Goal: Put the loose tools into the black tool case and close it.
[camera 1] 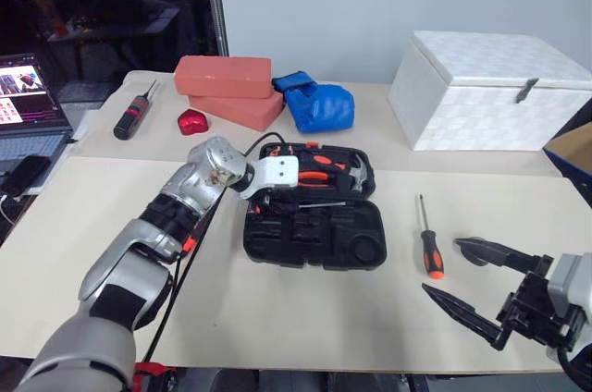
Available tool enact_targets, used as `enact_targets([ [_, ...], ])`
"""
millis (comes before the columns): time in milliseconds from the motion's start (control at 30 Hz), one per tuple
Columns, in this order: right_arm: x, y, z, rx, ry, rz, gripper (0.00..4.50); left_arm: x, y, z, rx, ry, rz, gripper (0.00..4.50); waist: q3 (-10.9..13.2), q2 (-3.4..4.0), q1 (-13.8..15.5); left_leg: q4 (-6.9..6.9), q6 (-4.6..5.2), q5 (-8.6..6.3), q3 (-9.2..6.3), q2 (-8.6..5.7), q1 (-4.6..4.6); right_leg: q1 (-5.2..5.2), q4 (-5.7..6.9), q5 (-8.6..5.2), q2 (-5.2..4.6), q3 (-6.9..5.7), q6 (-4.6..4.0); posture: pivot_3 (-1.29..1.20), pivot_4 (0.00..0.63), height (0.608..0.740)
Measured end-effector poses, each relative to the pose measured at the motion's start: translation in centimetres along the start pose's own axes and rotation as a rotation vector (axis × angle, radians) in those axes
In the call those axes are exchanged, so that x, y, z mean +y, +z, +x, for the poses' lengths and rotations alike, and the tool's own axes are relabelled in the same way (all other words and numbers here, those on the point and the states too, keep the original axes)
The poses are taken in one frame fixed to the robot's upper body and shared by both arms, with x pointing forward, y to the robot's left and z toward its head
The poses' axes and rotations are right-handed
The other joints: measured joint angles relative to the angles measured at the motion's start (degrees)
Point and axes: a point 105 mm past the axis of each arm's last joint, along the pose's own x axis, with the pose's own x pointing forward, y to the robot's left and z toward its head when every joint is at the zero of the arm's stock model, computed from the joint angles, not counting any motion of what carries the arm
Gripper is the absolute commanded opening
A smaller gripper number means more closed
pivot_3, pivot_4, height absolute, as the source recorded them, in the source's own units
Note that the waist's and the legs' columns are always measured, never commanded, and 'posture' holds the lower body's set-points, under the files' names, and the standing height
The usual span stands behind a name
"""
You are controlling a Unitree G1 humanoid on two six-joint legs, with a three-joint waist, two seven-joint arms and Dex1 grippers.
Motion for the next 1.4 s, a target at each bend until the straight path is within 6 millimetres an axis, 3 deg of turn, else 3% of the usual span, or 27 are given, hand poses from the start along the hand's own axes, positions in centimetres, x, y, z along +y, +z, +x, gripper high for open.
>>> enact_targets([
  [133,-0.2,-0.2,0.3,-0.017,-0.015,0.013,4.5,-0.6,2.5,-1.8,-0.233,0.038,-0.185,1.22,-0.1,0.2,-0.1,-0.01,0.06,-0.04,0.0,-0.01,0.07,0.08,0.02,-0.1,-0.02,0.01,0.09,0.0,0.15,0.74],
  [233,-0.7,-0.4,0.6,-0.022,-0.05,0.019,4.5,-1.9,1.6,-0.7,-0.34,0.09,-0.357,0.11,-0.1,0.27,-0.1,-0.01,0.07,-0.04,-0.03,-0.02,0.11,0.1,0.07,-0.11,-0.01,0.0,0.1,0.0,0.15,0.74],
  [267,-0.8,-0.4,0.8,-0.025,-0.055,0.02,4.5,-2.1,1.1,-0.2,-0.346,0.117,-0.386,0.05,-0.1,0.25,-0.1,-0.01,0.07,-0.03,-0.06,-0.03,0.1,0.1,0.07,-0.1,0.01,0.0,0.09,0.0,0.15,0.74],
  [333,-1.0,-0.5,1.2,-0.034,-0.073,0.022,4.5,-2.5,-0.7,1.2,-0.325,0.224,-0.452,0.05,-0.1,0.25,0.0,-0.01,0.07,-0.02,-0.08,-0.1,0.16,0.16,0.11,-0.09,-0.01,0.05,0.09,0.0,0.15,0.74],
  [500,-1.3,-0.9,1.5,-0.015,-0.104,0.024,4.5,-3.0,-4.3,2.3,-0.211,0.396,-0.508,0.05,-0.1,0.24,0.0,-0.01,0.1,0.0,-0.18,-0.2,0.18,0.2,0.12,-0.07,-0.02,0.08,0.08,0.0,0.15,0.74],
  [700,-1.2,-1.7,1.5,0.029,-0.1,0.058,4.5,-3.6,-4.5,3.6,-0.123,0.422,-0.401,0.05,-0.5,0.49,0.0,-0.01,0.08,-0.02,-0.3,-0.44,0.47,0.44,0.04,-0.09,-0.17,0.15,0.09,0.0,0.15,0.74],
  [1000,-1.6,-2.5,0.4,0.084,-0.131,0.083,4.5,-3.5,-5.0,3.7,-0.105,0.424,-0.302,0.05,-1.0,0.78,-0.2,-0.05,-0.17,-0.17,-0.41,-0.5,0.52,0.41,0.0,-0.1,-0.17,0.15,0.08,0.0,0.15,0.74],
  [1133,-2.1,-2.2,0.1,0.075,-0.158,0.071,4.5,-3.7,-5.0,3.1,-0.22,0.411,-0.353,0.05,-1.0,0.78,-0.3,-0.05,-0.21,-0.2,-0.45,-0.51,0.43,0.31,-0.01,-0.1,-0.17,0.15,0.08,0.0,0.15,0.74],
  [1233,-3.2,-2.2,-0.2,0.094,-0.221,0.092,4.5,-4.8,-2.5,1.7,-0.443,0.329,-0.418,0.05,-0.9,0.64,-0.2,-0.05,-0.12,-0.14,-0.47,-0.51,0.1,0.13,-0.02,-0.1,-0.17,0.13,0.08,0.0,0.15,0.74],
  [1333,-4.4,-2.8,0.3,0.188,-0.271,0.089,4.5,-5.5,-0.8,-1.1,-0.506,0.222,-0.421,0.69,-0.9,0.63,-0.6,-0.05,-0.04,-0.1,-0.46,-0.51,0.12,0.1,-0.04,-0.09,-0.16,0.15,0.07,0.0,0.15,0.74],
  [1400,-5.3,-3.7,0.8,0.256,-0.297,0.129,4.5,-6.4,0.2,-2.8,-0.523,0.151,-0.398,1.56,-0.9,0.63,-0.7,-0.07,0.09,-0.02,-0.51,-0.53,0.17,0.18,-0.08,-0.1,-0.16,0.15,0.06,0.0,0.15,0.74],
])
